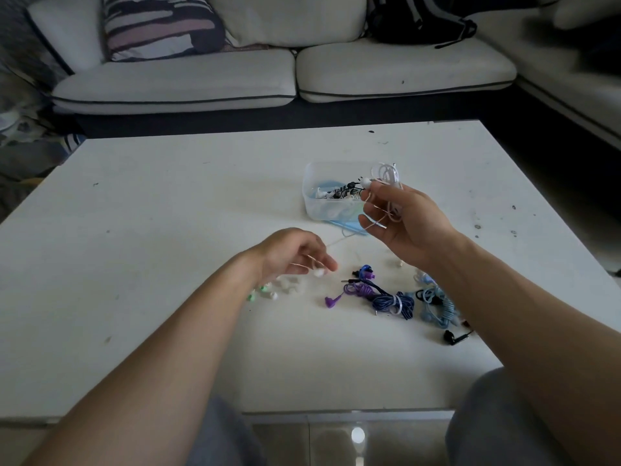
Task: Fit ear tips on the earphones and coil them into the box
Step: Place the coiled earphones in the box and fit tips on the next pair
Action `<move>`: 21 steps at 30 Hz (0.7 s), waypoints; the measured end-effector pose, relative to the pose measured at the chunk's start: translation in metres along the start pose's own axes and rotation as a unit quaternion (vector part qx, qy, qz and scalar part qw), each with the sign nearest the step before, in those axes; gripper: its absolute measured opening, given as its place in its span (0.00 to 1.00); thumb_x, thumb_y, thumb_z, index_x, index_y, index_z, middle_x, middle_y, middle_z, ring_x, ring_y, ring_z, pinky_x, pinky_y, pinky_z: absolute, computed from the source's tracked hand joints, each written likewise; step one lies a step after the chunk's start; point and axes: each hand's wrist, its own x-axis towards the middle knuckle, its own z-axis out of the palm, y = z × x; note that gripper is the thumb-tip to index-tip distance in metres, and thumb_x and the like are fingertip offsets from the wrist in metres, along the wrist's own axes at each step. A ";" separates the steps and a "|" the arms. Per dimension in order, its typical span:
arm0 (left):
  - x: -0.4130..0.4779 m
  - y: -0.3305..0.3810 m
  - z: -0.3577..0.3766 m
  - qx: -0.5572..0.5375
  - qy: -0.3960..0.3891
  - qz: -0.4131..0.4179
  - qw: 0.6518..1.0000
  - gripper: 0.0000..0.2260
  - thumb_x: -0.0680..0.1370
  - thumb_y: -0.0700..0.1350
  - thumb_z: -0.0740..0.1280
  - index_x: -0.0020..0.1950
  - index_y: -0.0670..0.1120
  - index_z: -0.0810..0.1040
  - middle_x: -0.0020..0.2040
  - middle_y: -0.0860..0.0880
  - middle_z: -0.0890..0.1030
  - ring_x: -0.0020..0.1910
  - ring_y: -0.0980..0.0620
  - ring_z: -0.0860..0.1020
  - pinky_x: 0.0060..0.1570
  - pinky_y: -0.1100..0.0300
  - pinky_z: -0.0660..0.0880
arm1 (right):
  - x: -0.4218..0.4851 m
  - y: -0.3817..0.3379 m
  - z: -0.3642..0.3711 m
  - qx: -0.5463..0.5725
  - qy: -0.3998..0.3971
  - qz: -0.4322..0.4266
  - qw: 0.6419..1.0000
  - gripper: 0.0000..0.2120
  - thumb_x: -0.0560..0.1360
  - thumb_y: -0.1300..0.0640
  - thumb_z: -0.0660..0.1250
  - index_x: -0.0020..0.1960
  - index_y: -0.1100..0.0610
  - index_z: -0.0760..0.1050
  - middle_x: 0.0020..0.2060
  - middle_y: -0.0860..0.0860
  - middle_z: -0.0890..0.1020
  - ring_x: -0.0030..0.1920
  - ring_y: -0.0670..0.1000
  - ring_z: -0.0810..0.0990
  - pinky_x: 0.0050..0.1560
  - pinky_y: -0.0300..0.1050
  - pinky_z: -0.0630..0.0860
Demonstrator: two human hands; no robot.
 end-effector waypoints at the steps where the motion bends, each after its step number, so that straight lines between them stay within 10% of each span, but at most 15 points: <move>1: -0.002 0.001 -0.004 -0.034 0.021 -0.012 0.999 0.11 0.78 0.42 0.58 0.37 0.45 0.75 0.50 0.42 0.85 0.49 0.45 0.82 0.56 0.52 0.74 | 0.001 -0.001 -0.003 -0.011 0.010 0.002 1.000 0.02 0.78 0.61 0.70 0.49 0.60 0.79 0.39 0.52 0.82 0.36 0.48 0.80 0.43 0.46 0.81; 8: -0.006 0.005 -0.021 -0.137 0.150 -0.004 0.979 0.08 0.79 0.39 0.61 0.47 0.41 0.80 0.39 0.44 0.81 0.32 0.50 0.76 0.28 0.63 0.73 | 0.014 0.013 -0.025 -0.300 0.067 0.088 0.948 0.08 0.75 0.60 0.74 0.52 0.62 0.81 0.40 0.55 0.86 0.37 0.50 0.84 0.41 0.50 0.84; 12: -0.006 0.006 -0.017 -0.176 0.130 0.038 0.975 0.11 0.77 0.30 0.59 0.50 0.36 0.81 0.45 0.39 0.83 0.40 0.48 0.81 0.42 0.61 0.81 | 0.018 0.026 -0.024 -0.463 0.036 0.080 0.882 0.07 0.74 0.57 0.75 0.48 0.60 0.81 0.41 0.55 0.87 0.38 0.50 0.85 0.43 0.47 0.82; 18: -0.008 0.005 -0.011 -0.161 0.075 0.087 0.980 0.09 0.78 0.30 0.66 0.56 0.35 0.80 0.51 0.40 0.85 0.50 0.47 0.84 0.51 0.62 0.81 | 0.016 0.035 -0.006 -0.768 0.013 0.017 0.640 0.14 0.75 0.47 0.67 0.59 0.47 0.77 0.53 0.46 0.82 0.52 0.51 0.79 0.47 0.46 0.73; 21: -0.007 0.008 -0.008 -0.188 0.082 0.092 0.974 0.07 0.76 0.29 0.68 0.52 0.35 0.81 0.46 0.42 0.84 0.50 0.47 0.85 0.48 0.64 0.80 | 0.015 0.039 0.003 -0.732 -0.006 -0.058 0.679 0.18 0.75 0.54 0.66 0.64 0.45 0.76 0.58 0.45 0.80 0.57 0.49 0.78 0.53 0.45 0.74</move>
